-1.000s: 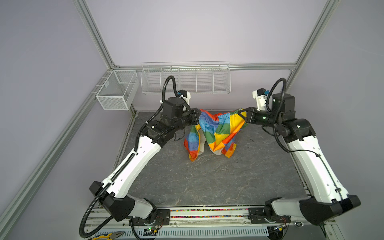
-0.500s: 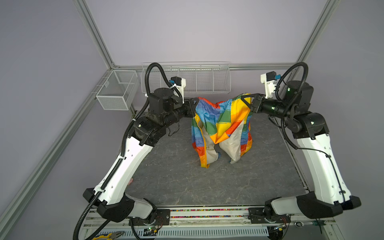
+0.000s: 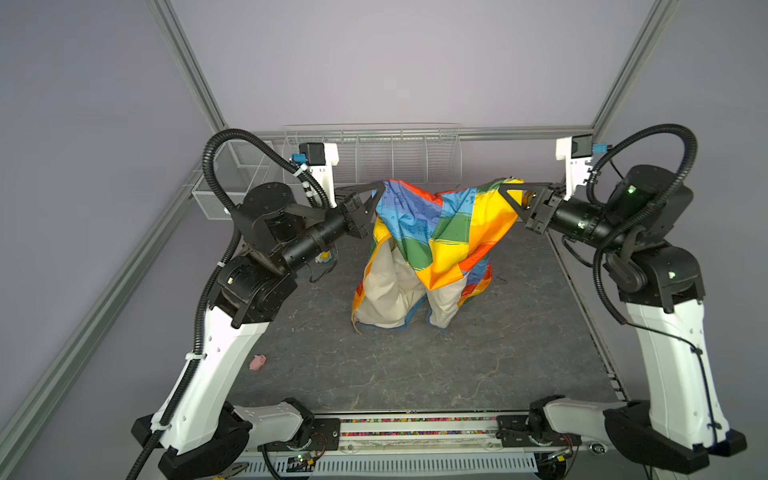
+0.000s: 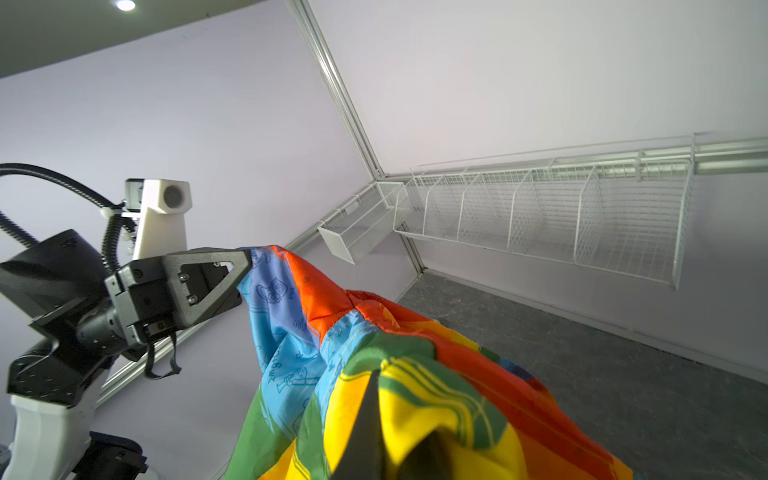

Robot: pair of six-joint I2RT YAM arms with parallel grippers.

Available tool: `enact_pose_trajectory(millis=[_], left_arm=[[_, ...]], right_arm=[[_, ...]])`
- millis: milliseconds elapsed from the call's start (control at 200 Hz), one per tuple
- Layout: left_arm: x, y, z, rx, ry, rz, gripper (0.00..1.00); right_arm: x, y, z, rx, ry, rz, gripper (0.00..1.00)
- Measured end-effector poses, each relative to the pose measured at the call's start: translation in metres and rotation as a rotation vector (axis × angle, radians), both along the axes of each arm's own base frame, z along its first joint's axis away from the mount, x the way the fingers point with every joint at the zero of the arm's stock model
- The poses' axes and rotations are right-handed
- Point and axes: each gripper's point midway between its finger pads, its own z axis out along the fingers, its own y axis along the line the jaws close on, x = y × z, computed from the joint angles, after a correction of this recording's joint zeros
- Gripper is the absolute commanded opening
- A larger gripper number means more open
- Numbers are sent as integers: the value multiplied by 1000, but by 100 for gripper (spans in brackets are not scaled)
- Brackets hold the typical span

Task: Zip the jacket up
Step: 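Lift the jacket with both grippers, spreading them apart to hang it open, then lower the jacket flat onto the table with both grippers and release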

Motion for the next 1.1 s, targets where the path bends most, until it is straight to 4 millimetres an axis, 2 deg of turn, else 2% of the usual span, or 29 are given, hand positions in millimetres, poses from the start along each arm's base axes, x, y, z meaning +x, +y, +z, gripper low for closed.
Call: enact_pose_trajectory(millis=[140, 300, 395, 530, 625, 725, 870, 875, 970, 1015, 1100], left_arm=[[-12, 4, 17, -44, -35, -25, 0], [-13, 4, 22, -62, -41, -33, 0], [-10, 2, 21, -66, -34, -29, 0], [4, -1, 10, -59, -5, 3, 0], [24, -8, -10, -31, 38, 46, 0], [53, -20, -43, 22, 105, 91, 0], [104, -42, -123, 139, 244, 151, 0], [105, -42, -126, 142, 249, 152, 0], [131, -49, -182, 215, 339, 192, 0], [142, -49, -206, 245, 379, 214, 0], [162, -44, -232, 269, 425, 266, 0]], right_arm=[[-26, -2, 30, 47, -82, 38, 8], [-40, -2, 46, 82, -122, 72, 8], [-37, -1, 47, 90, -111, 81, 7], [-15, 4, 31, 82, -55, 68, 9], [13, 9, 1, 60, 33, 36, 9], [51, 15, -47, 22, 164, -3, 8], [105, 23, -132, -54, 374, -66, 7], [109, 24, -140, -60, 390, -68, 7], [135, 23, -193, -108, 507, -109, 7], [146, 21, -211, -122, 546, -126, 7], [164, 17, -235, -135, 592, -156, 7]])
